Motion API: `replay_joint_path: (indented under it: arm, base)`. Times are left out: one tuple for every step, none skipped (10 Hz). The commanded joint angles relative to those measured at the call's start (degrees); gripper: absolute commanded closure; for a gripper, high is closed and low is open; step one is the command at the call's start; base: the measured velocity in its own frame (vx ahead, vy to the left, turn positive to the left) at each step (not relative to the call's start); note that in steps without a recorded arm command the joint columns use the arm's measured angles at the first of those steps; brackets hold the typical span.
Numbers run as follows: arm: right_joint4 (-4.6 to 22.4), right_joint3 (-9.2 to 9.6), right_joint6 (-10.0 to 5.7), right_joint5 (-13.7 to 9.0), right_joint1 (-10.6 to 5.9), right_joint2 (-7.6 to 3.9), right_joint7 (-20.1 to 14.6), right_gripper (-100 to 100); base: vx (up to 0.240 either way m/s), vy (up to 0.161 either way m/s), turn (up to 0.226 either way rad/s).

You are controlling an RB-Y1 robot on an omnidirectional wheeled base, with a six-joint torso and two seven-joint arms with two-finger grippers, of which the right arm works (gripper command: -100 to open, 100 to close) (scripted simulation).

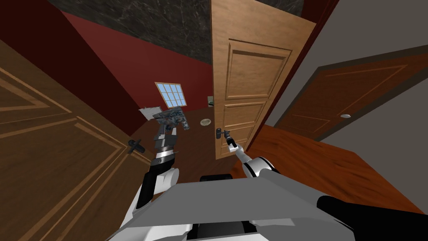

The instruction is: Push the door open

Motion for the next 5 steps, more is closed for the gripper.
replay_joint_path:
  arm:
    - [-1.4,-0.82,0.64,-0.3,0.50,-0.43,0.3,100]
    - [-1.4,-1.33,0.67,-0.4,0.53,-0.45,0.5,100]
    - [-1.3,-1.71,0.69,-0.5,0.56,-0.46,0.7,100]
    - [-1.3,-2.02,0.70,-0.6,0.58,-0.46,0.8,100]
    - [-0.7,-2.05,0.42,-0.7,0.56,-0.86,0.7,100]
  base:
    - [0.141,0.164,-0.072]
    - [0.130,0.162,-0.079]
    - [0.141,0.161,-0.066]
    - [0.119,0.143,-0.053]
    - [0.052,0.049,-0.046]
